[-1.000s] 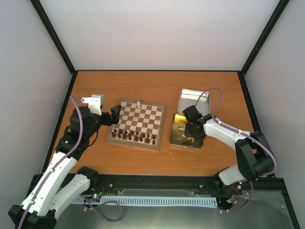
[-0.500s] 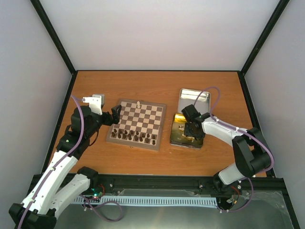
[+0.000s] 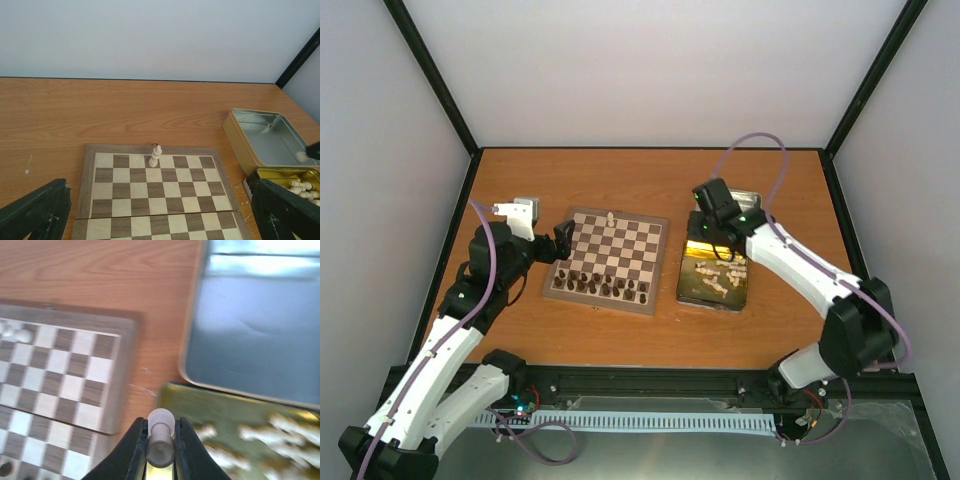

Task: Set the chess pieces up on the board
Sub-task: Pick up the chess piece from the storage box, then place the chess piece on the chessboard.

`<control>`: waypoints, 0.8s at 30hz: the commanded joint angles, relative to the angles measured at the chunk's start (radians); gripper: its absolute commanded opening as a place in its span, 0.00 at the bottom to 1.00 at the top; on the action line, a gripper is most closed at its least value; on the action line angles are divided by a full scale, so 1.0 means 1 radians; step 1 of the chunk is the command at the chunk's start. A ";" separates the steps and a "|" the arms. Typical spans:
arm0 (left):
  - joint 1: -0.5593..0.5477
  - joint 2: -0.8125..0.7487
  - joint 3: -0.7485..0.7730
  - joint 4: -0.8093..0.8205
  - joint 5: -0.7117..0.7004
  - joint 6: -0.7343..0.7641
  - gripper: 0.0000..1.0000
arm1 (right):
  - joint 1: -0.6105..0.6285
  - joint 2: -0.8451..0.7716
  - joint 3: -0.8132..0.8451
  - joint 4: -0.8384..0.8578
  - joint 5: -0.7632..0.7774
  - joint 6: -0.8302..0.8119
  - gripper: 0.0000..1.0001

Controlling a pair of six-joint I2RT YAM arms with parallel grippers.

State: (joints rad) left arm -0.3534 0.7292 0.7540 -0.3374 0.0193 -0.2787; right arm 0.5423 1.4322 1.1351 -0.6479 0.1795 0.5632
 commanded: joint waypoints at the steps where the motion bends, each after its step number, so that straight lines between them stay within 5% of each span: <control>1: 0.002 -0.005 0.018 0.013 0.000 0.007 1.00 | 0.054 0.149 0.117 0.084 -0.084 -0.047 0.11; 10: 0.002 0.004 0.015 0.008 -0.025 0.006 1.00 | 0.111 0.473 0.397 0.027 -0.073 -0.127 0.13; 24: 0.002 0.027 0.019 0.000 -0.023 0.008 1.00 | 0.113 0.662 0.538 -0.052 -0.063 -0.173 0.15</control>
State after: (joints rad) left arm -0.3534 0.7528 0.7540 -0.3382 -0.0006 -0.2787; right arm 0.6506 2.0636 1.6203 -0.6701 0.1009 0.4133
